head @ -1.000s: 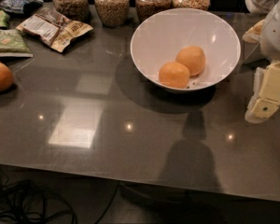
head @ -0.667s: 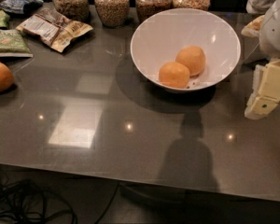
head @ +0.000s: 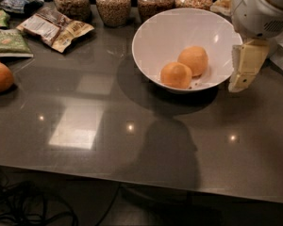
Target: Pick orange from white bowl
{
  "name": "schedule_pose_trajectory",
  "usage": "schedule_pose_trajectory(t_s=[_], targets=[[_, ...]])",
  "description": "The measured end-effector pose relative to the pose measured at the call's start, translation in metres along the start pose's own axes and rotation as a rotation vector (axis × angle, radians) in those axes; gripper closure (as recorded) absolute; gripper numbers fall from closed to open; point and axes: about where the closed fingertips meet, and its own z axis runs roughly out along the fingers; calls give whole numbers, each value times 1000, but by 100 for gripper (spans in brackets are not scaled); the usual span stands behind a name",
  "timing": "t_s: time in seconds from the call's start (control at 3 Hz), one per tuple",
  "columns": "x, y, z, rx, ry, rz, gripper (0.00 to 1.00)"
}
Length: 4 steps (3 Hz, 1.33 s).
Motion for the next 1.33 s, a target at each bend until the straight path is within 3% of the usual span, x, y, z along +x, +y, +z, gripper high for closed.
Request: schedule_pose_trajectory(t_s=[0.33, 0.67, 1.0, 1.33], targets=[[-22, -32, 21, -15, -44, -189, 0], [-24, -36, 19, -5, -49, -233, 0], [-24, -36, 19, -5, -49, -233, 0], [-25, -44, 25, 9, -11, -289, 0]])
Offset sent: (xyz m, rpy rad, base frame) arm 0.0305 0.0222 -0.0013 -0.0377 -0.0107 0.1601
